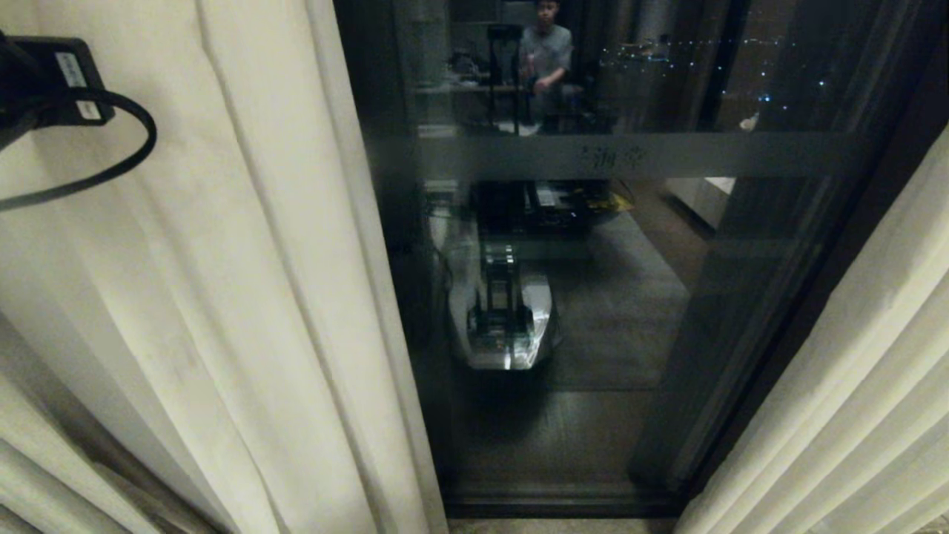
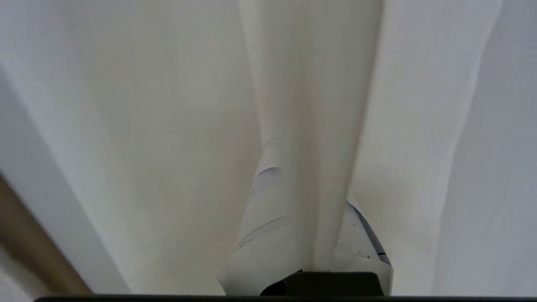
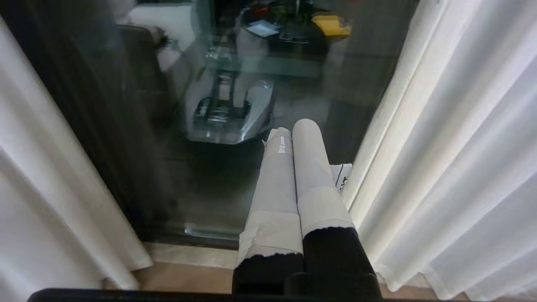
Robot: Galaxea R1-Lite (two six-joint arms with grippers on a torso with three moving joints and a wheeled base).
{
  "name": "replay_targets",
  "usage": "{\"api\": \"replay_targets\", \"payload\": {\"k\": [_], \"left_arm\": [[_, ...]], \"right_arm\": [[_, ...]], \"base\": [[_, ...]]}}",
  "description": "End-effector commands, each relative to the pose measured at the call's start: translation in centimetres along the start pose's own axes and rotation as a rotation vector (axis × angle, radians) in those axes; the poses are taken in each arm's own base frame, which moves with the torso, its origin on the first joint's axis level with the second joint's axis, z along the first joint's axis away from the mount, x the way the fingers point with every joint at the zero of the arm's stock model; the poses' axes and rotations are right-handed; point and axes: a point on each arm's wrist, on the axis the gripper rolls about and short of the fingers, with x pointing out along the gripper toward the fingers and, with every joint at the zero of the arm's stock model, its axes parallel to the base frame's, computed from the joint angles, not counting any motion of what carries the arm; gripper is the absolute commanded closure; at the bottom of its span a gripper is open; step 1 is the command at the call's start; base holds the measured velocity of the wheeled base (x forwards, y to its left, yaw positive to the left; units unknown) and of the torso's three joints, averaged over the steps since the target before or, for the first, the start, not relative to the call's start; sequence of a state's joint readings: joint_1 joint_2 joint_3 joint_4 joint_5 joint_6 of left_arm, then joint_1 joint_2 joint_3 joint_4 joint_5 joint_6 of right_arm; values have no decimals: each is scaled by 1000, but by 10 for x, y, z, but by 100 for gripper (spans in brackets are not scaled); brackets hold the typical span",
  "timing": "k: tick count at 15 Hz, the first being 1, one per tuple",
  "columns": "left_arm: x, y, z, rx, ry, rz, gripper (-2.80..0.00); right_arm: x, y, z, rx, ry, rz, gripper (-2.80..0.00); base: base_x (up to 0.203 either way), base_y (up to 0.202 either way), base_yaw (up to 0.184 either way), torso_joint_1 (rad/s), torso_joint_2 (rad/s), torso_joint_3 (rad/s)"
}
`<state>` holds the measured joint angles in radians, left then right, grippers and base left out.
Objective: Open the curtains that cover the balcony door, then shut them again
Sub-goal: Pull the inner curtains open on both sides
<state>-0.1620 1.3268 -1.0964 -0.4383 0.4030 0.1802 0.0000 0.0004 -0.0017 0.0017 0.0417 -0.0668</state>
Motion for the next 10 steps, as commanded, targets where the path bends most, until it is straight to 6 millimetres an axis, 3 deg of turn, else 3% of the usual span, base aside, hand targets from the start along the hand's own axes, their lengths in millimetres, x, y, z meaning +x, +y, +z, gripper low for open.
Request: {"api": "replay_targets", "payload": {"k": [1,6,10], "left_arm": [[-2,1,3,-3,-12,-1,0],[0,7,1,5,-6,25,0],[-2,-3,0,3,0,-20,0]], "right_arm": [[0,0,0,-1,3,1,0],[0,0,0,-1,3,1,0],[0,0,0,-1,3,1,0]], "base": [[0,0,0,0,0,0],[0,0,0,0,0,0],[0,0,0,0,0,0]]}}
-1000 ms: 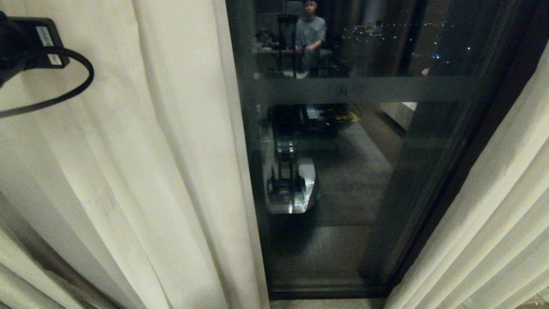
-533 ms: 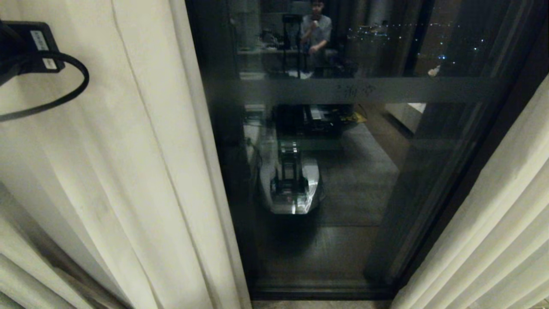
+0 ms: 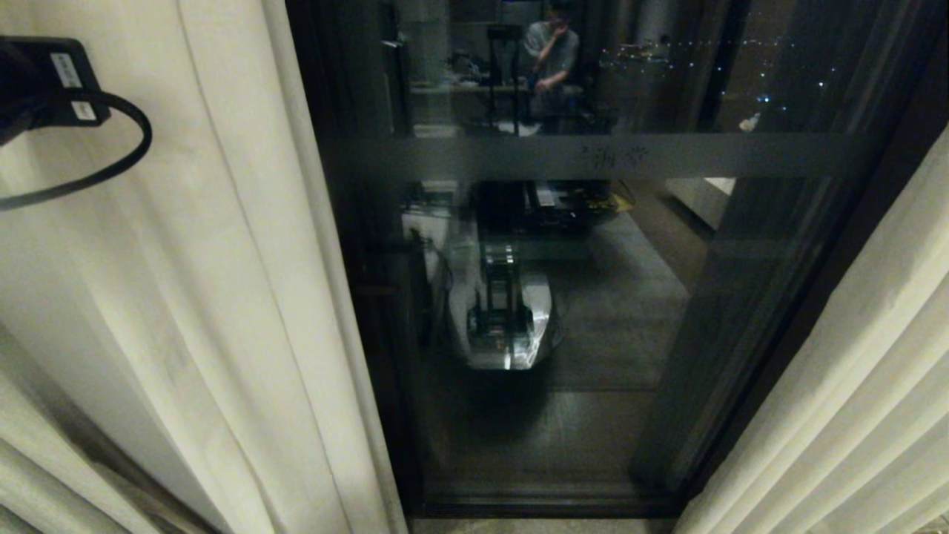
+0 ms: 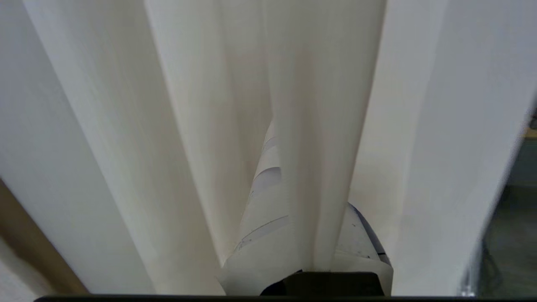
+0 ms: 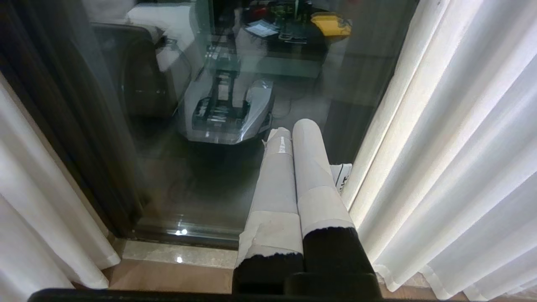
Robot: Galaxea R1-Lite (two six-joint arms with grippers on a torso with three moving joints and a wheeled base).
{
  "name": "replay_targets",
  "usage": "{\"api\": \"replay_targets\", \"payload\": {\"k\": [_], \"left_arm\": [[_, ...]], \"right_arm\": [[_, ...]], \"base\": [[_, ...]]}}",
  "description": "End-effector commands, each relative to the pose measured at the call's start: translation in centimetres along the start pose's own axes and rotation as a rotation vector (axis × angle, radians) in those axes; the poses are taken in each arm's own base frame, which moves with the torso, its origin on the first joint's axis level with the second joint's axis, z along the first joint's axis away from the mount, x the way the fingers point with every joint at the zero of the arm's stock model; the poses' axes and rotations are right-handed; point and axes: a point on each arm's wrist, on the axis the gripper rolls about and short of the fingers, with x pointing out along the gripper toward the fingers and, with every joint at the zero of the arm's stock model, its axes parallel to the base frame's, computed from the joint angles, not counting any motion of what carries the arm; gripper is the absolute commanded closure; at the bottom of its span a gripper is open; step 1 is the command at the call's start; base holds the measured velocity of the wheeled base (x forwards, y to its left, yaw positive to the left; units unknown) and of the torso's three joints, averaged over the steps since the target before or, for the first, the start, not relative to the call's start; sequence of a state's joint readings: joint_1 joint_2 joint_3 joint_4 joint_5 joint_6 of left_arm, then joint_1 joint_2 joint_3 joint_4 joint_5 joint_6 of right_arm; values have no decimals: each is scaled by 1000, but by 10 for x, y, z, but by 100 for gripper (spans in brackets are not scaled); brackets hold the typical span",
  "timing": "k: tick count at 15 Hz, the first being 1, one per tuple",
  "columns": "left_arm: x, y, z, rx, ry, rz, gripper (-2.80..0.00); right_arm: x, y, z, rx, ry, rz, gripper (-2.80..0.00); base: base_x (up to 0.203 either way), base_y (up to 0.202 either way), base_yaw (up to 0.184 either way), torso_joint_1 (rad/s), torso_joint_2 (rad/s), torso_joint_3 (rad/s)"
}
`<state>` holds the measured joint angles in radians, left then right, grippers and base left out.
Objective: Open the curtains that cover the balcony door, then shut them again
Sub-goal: Pull the inner curtains open on both sides
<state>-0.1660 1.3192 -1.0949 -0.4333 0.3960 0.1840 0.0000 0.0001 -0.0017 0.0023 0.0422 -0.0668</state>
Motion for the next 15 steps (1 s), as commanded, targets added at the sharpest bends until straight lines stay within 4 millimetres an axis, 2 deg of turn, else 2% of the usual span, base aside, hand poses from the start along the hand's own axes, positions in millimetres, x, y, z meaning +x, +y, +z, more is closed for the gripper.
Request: {"api": "replay_targets", "payload": {"k": [1,6,10,15], "left_arm": [[2,-4,-1,1,5,-6,0],[5,4,-4,10,10,33,0],[8,0,-21,9,65,21,0],[17,-5,-28,-12,89,19,0]], "right_arm": [[0,0,0,-1,2,1,0],[0,0,0,-1,2,1,0],[0,0,0,-1,2,1,0],[0,0,0,-1,2,1,0]], "base": [[0,0,0,0,0,0],[0,0,0,0,0,0],[0,0,0,0,0,0],[0,0,0,0,0,0]]}}
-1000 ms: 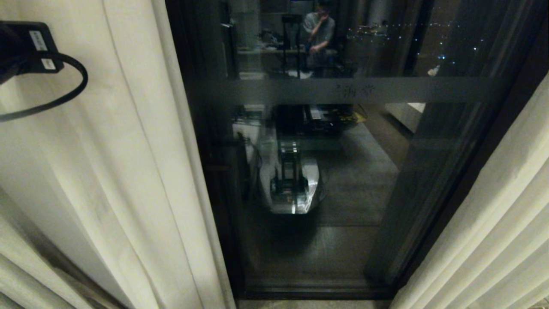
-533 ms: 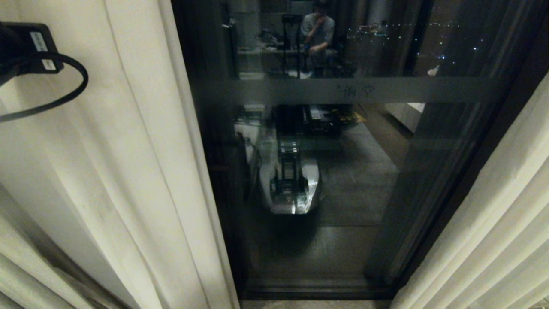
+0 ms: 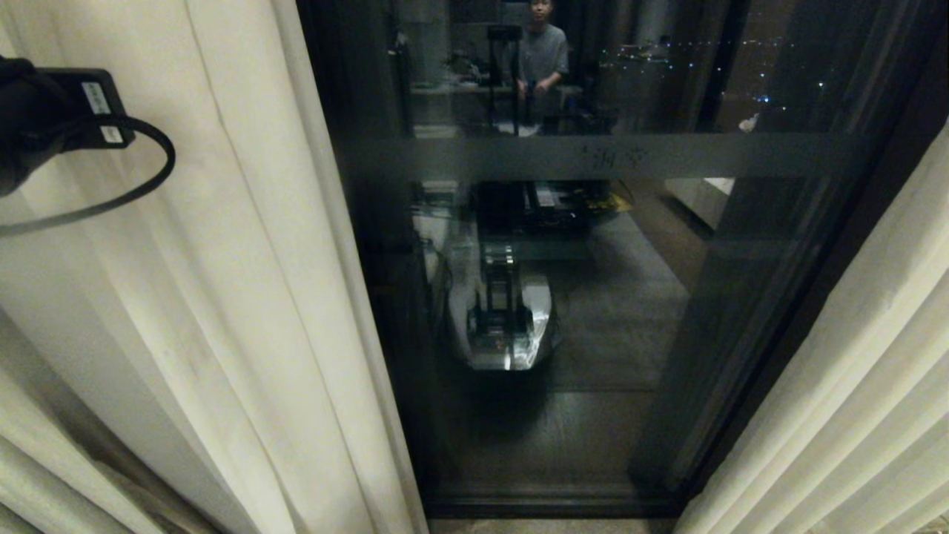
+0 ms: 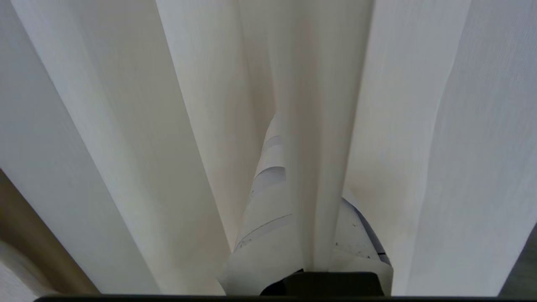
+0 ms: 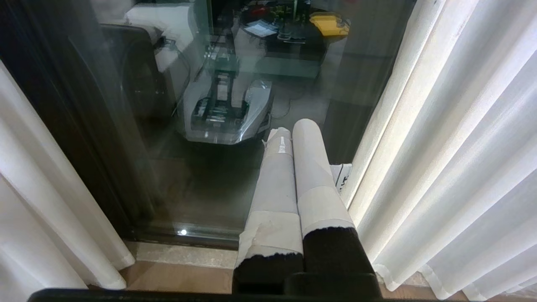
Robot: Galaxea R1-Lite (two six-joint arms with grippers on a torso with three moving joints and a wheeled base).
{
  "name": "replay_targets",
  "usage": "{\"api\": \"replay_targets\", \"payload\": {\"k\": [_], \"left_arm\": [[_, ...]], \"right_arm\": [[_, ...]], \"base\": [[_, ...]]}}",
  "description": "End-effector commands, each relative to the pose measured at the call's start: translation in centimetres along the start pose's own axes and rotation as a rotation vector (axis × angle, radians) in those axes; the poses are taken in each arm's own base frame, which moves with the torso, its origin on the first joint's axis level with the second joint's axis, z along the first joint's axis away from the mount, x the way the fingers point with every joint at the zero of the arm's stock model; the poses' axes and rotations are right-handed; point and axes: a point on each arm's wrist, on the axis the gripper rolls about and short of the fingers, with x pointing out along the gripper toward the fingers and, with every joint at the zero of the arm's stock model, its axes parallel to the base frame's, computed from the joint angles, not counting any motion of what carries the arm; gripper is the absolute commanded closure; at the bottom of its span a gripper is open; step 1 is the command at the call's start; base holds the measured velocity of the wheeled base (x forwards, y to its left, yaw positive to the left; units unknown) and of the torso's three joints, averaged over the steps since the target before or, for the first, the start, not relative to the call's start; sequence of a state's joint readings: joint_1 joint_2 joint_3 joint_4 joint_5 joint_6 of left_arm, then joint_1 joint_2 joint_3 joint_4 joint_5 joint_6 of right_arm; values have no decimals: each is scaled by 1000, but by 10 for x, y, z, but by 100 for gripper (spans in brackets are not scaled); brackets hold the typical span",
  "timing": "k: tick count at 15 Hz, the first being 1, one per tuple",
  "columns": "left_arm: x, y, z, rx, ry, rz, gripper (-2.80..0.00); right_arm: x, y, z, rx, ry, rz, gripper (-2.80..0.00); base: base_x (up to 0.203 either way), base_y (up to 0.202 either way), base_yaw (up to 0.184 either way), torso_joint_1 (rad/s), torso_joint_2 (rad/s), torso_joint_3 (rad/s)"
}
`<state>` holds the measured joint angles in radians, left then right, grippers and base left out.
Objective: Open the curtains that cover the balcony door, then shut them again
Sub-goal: Pull the inner curtains open on both sides
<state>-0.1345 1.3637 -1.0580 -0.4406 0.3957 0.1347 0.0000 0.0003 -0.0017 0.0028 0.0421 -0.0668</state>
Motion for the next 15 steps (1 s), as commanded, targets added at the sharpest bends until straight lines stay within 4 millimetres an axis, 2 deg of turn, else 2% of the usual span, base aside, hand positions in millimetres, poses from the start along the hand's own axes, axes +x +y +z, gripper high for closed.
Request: {"api": "replay_targets", "payload": {"k": [1,3,6,8,12,15], "left_arm": [[5,-3,-7,5,25,-1,0],[8,-3,-9,-5,31,4,0],[15,9,-11,-23,38,60,0],[28,12,-12,-25,37,47,0],[49,42,-14,-59,31,107,0],[64,83,-12,-75,8,209,0]], "right_arm": [[0,0,0,-1,2,1,0],[0,0,0,-1,2,1,0],[0,0,0,-1,2,1,0],[0,0,0,-1,2,1,0],[0,0,0,-1,2,1,0],[0,0,0,-1,2,1,0]], "base": [[0,0,0,0,0,0],[0,0,0,0,0,0],[0,0,0,0,0,0],[0,0,0,0,0,0],[0,0,0,0,0,0],[0,0,0,0,0,0]]}}
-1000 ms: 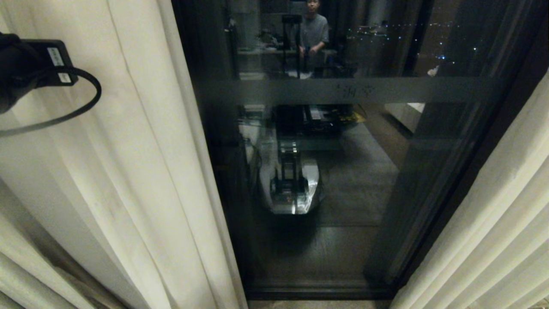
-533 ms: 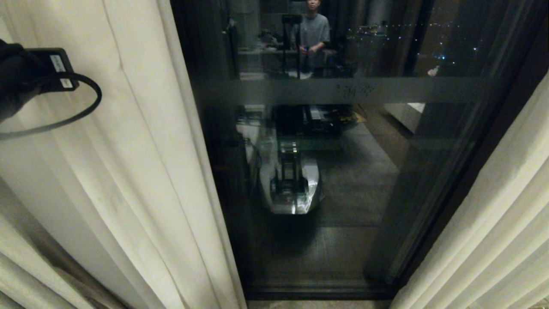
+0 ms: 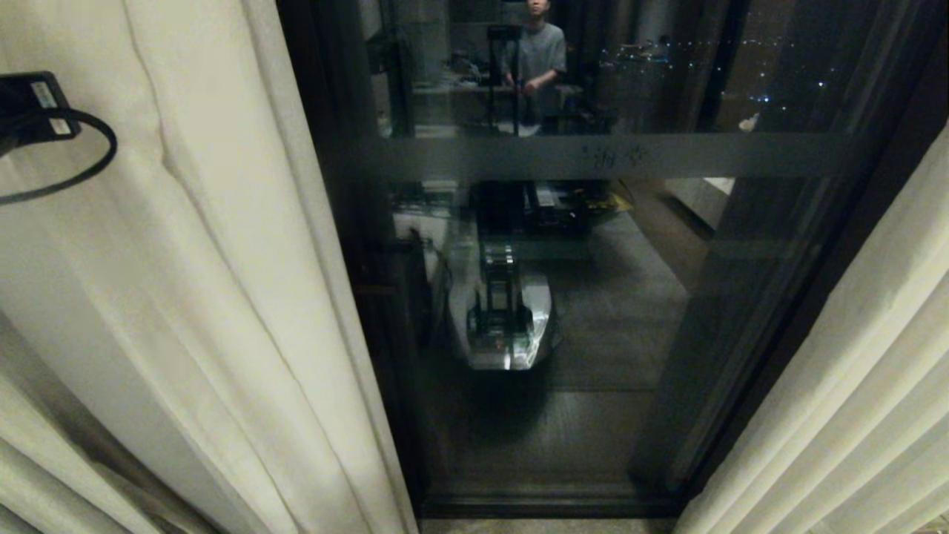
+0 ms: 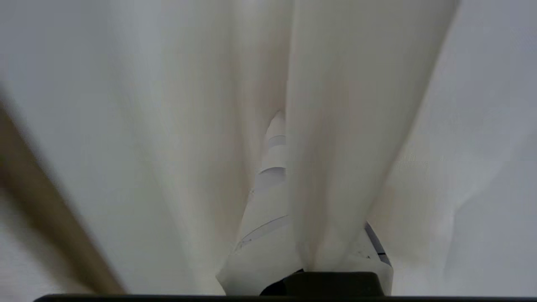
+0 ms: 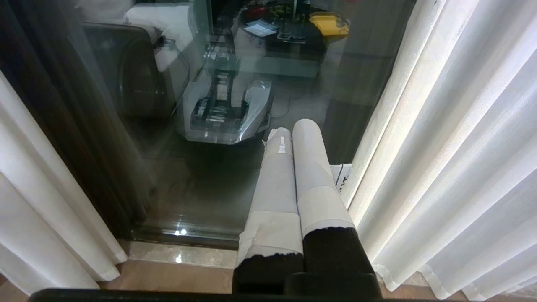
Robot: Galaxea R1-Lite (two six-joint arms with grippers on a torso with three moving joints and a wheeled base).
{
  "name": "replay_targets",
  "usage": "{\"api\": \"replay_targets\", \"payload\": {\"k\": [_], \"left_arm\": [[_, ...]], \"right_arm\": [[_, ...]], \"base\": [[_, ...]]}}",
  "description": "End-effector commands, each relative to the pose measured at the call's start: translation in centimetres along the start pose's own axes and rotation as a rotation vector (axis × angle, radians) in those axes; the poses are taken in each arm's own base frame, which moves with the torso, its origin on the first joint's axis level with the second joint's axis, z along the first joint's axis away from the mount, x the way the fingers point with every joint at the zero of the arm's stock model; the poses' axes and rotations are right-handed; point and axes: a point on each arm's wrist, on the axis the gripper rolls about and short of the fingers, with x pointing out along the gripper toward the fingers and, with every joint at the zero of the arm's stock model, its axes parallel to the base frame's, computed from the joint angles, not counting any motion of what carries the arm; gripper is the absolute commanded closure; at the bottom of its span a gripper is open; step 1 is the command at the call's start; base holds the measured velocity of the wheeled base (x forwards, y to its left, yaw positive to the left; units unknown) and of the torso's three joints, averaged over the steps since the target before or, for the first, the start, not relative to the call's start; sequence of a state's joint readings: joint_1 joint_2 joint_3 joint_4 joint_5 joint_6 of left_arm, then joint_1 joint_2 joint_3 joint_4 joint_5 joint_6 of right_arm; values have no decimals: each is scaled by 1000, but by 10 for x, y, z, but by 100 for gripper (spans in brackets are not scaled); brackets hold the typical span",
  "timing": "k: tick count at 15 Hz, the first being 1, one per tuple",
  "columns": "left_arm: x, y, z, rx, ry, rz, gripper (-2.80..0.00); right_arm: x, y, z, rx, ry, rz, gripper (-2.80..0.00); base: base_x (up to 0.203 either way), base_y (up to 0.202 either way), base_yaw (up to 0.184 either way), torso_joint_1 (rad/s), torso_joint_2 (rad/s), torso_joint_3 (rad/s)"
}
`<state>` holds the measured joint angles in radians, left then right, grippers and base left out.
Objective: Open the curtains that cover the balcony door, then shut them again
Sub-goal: Pull the inner curtains open on both sides
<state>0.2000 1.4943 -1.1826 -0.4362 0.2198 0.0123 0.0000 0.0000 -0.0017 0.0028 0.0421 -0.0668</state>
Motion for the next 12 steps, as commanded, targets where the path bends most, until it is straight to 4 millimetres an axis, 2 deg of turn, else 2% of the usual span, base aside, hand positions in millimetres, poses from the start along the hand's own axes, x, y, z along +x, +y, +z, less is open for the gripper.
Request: {"api": "replay_targets", "payload": {"k": [1,4,7,12], "left_arm": [[18,29,0,-7,-11,91,0],[34,80,0,-33,-22,208,0],[42,128,-8,-58,-10,298,0],[52,184,-25,-82,13,414,0]], "right_arm": [[0,0,0,-1,2,1,0],[0,0,0,-1,2,1,0],[0,0,0,-1,2,1,0],[0,0,0,-1,2,1,0]], "base": [[0,0,0,0,0,0],[0,0,0,0,0,0],[0,0,0,0,0,0],[0,0,0,0,0,0]]}}
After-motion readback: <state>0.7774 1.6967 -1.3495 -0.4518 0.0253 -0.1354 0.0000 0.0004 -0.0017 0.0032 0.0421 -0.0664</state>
